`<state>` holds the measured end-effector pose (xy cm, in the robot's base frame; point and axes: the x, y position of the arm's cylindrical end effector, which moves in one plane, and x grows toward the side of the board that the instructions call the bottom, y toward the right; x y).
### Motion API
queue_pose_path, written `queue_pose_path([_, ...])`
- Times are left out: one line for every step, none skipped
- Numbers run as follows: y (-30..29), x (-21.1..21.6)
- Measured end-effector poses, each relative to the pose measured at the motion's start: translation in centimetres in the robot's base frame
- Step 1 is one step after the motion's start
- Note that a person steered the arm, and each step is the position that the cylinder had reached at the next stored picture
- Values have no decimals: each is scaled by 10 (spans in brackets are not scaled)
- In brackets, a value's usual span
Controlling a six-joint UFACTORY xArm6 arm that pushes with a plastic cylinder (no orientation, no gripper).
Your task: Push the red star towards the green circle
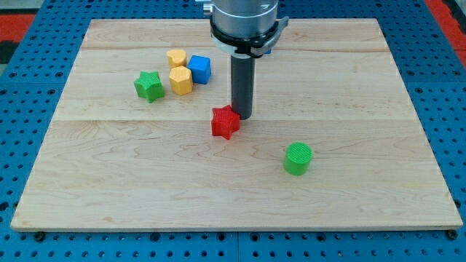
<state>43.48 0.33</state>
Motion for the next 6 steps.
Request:
queue_pose_path([-17,4])
queue_pose_path([-28,31])
queue_pose_path([-54,-6])
queue_pose_path([-81,-11])
queue_pose_path([-125,21])
queue_pose_path([-75,61])
